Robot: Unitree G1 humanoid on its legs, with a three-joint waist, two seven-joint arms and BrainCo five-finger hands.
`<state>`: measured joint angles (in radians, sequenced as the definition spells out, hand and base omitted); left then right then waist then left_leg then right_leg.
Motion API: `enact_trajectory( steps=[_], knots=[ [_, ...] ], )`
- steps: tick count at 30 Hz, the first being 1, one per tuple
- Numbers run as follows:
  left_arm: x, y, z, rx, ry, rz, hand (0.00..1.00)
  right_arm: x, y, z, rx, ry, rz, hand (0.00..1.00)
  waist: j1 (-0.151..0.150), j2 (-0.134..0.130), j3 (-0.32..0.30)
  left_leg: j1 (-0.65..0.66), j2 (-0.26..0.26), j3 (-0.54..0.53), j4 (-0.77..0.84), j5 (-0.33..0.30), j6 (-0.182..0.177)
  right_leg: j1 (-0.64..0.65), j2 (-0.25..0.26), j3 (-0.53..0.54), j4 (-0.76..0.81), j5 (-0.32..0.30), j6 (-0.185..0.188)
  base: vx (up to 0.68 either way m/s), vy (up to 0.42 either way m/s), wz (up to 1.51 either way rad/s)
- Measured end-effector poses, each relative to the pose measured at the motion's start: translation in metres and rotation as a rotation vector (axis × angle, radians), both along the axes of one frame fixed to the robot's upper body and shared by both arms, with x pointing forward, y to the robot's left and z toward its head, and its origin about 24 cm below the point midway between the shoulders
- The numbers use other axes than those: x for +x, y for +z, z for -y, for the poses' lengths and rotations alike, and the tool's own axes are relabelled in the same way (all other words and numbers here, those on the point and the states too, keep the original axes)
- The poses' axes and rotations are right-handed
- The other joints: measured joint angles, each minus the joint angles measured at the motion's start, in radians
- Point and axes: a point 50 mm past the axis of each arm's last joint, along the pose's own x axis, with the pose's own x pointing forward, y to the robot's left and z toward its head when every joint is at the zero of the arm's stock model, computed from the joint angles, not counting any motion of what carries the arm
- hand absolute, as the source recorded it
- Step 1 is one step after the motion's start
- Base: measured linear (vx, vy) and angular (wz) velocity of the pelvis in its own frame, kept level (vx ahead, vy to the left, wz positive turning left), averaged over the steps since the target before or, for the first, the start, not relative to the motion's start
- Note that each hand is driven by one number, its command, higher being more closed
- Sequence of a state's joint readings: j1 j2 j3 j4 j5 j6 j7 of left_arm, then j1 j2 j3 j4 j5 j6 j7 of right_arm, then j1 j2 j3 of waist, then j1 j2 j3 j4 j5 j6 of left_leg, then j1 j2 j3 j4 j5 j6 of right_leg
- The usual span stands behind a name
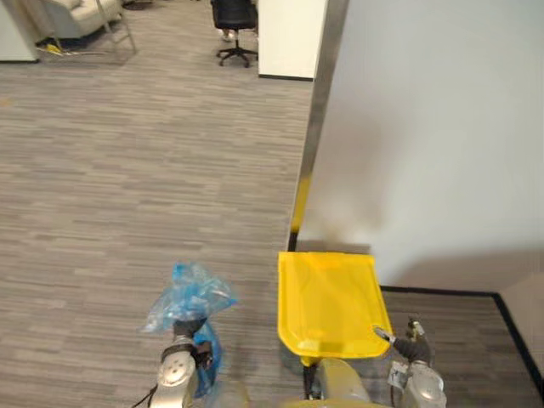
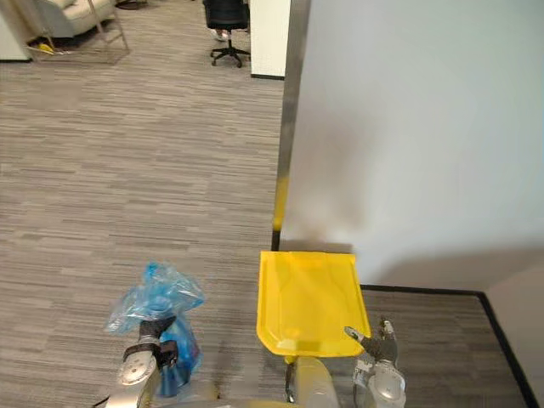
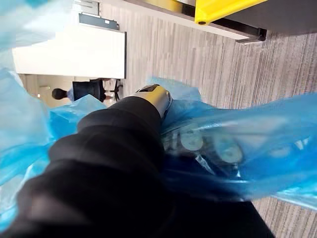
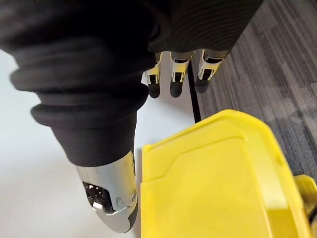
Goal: Gather rubbish on tea table into small bin, then transfer packed bag to large trash can.
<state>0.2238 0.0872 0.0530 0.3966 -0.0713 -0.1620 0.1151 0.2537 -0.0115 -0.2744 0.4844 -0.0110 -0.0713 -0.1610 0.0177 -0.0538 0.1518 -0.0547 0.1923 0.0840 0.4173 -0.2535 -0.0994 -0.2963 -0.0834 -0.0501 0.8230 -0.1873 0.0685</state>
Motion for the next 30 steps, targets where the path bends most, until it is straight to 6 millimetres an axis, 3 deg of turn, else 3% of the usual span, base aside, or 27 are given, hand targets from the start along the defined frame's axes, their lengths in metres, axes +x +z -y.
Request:
enact_trajectory(
  steps=[2, 3, 4, 5, 6, 7, 8, 10, 13, 14, 15, 17, 21, 27, 30],
  knots=[
    [-0.008, -0.002, 0.001, -0.008, 0.003, -0.011, 1.00, -0.002, -0.001, -0.001, 0.007, 0.015, -0.005, 0.00, 0.004, -0.014, -0.010, -0.003, -0.002, 0.010, -0.071, 0.061, -0.009, 0.082, -0.031, -0.002, 0.096, -0.055, 0.023, -0.20, -0.174, -0.09],
    [-0.012, -0.001, 0.000, -0.005, 0.006, -0.011, 1.00, -0.002, -0.002, -0.003, 0.007, 0.027, -0.009, 0.00, 0.012, -0.025, -0.020, -0.019, -0.002, 0.021, -0.089, 0.080, -0.016, 0.130, -0.048, 0.004, 0.066, -0.065, 0.036, -0.16, -0.210, -0.36],
    [-0.012, 0.000, 0.000, -0.002, 0.008, -0.007, 1.00, -0.002, -0.001, -0.004, 0.002, 0.037, -0.011, 0.00, 0.029, -0.035, -0.032, -0.051, 0.001, 0.029, -0.093, 0.096, -0.025, 0.158, -0.039, 0.001, -0.050, -0.130, 0.062, -0.19, -0.255, -0.54],
    [-0.012, -0.001, 0.004, -0.023, 0.022, -0.007, 1.00, 0.002, 0.001, 0.001, -0.025, 0.051, -0.004, 0.00, 0.052, -0.007, -0.060, -0.115, 0.021, 0.030, -0.115, 0.153, -0.018, 0.170, 0.008, -0.004, -0.235, -0.168, 0.031, -0.15, -0.252, -0.55],
    [-0.010, -0.001, 0.011, -0.049, 0.026, 0.001, 1.00, 0.007, 0.005, 0.005, -0.050, 0.065, 0.011, 0.00, 0.051, 0.012, -0.058, -0.152, 0.034, 0.032, -0.132, 0.189, 0.005, 0.170, 0.030, 0.000, -0.329, -0.168, 0.009, -0.18, -0.264, -0.33],
    [-0.008, -0.001, 0.019, -0.078, 0.027, 0.009, 1.00, 0.012, 0.008, 0.012, -0.073, 0.072, 0.019, 0.00, 0.044, 0.039, -0.037, -0.175, 0.050, 0.027, -0.139, 0.231, -0.019, 0.167, 0.052, -0.008, -0.373, -0.143, -0.041, -0.11, -0.161, -0.07],
    [-0.008, -0.001, 0.020, -0.082, 0.024, 0.007, 1.00, 0.012, 0.008, 0.014, -0.077, 0.072, 0.015, 0.00, 0.043, 0.033, -0.032, -0.175, 0.049, 0.027, -0.139, 0.242, -0.037, 0.164, 0.052, -0.011, -0.372, -0.143, -0.042, -0.17, -0.102, 0.24],
    [-0.008, -0.001, 0.018, -0.075, 0.021, 0.006, 1.00, 0.008, 0.004, 0.015, -0.075, 0.070, -0.010, 0.00, 0.025, 0.028, -0.030, -0.181, 0.047, 0.033, -0.080, 0.211, -0.042, 0.170, 0.034, -0.043, -0.380, -0.132, -0.062, -0.14, -0.006, 0.18],
    [-0.007, -0.001, 0.017, -0.075, 0.005, 0.010, 1.00, 0.008, 0.005, 0.017, -0.083, 0.074, -0.003, 0.00, 0.016, 0.028, -0.032, -0.163, 0.014, 0.067, 0.024, 0.116, 0.017, 0.173, 0.013, -0.041, -0.404, -0.111, -0.048, -0.07, 0.110, 0.06],
    [-0.007, -0.002, 0.017, -0.078, 0.000, 0.004, 1.00, 0.005, 0.002, 0.016, -0.078, 0.068, -0.016, 0.00, 0.000, 0.043, -0.039, -0.137, -0.001, 0.081, -0.046, 0.112, 0.011, 0.185, 0.009, -0.051, -0.424, -0.099, -0.030, -0.03, 0.166, 0.32],
    [-0.008, -0.004, 0.017, -0.077, 0.000, -0.003, 1.00, 0.004, -0.001, 0.015, -0.068, 0.069, -0.029, 0.00, -0.006, 0.041, -0.040, -0.126, -0.003, 0.080, -0.083, 0.116, 0.005, 0.188, 0.005, -0.055, -0.440, -0.090, -0.025, -0.04, 0.212, 0.25],
    [-0.008, -0.007, 0.013, -0.058, -0.019, -0.027, 1.00, 0.004, -0.007, 0.006, -0.042, 0.086, -0.049, 0.00, -0.004, 0.020, -0.047, -0.105, -0.035, 0.092, -0.172, 0.164, 0.006, 0.205, -0.008, -0.053, -0.524, -0.039, -0.002, -0.03, 0.178, 0.02],
    [-0.012, -0.014, 0.009, -0.043, -0.030, -0.067, 1.00, 0.002, -0.011, 0.005, -0.033, 0.086, -0.068, 0.00, -0.005, 0.022, -0.046, -0.080, -0.069, 0.101, -0.204, 0.178, 0.027, 0.245, -0.028, -0.040, -0.607, 0.011, 0.019, -0.02, 0.130, 0.00],
    [-0.016, -0.018, 0.000, -0.014, -0.027, -0.101, 1.00, 0.015, -0.010, 0.003, -0.027, 0.096, -0.054, 0.00, -0.006, 0.037, -0.039, -0.065, -0.068, 0.132, -0.203, 0.176, 0.032, 0.256, -0.019, 0.000, -0.652, 0.051, 0.024, -0.06, 0.054, -0.18],
    [-0.016, -0.018, 0.000, -0.014, -0.026, -0.098, 1.00, 0.023, -0.007, 0.006, -0.040, 0.100, -0.038, 0.00, -0.004, 0.043, -0.019, -0.077, -0.065, 0.136, -0.135, 0.128, 0.043, 0.249, -0.022, 0.022, -0.618, 0.031, 0.034, -0.04, 0.044, -0.19]
  ],
)
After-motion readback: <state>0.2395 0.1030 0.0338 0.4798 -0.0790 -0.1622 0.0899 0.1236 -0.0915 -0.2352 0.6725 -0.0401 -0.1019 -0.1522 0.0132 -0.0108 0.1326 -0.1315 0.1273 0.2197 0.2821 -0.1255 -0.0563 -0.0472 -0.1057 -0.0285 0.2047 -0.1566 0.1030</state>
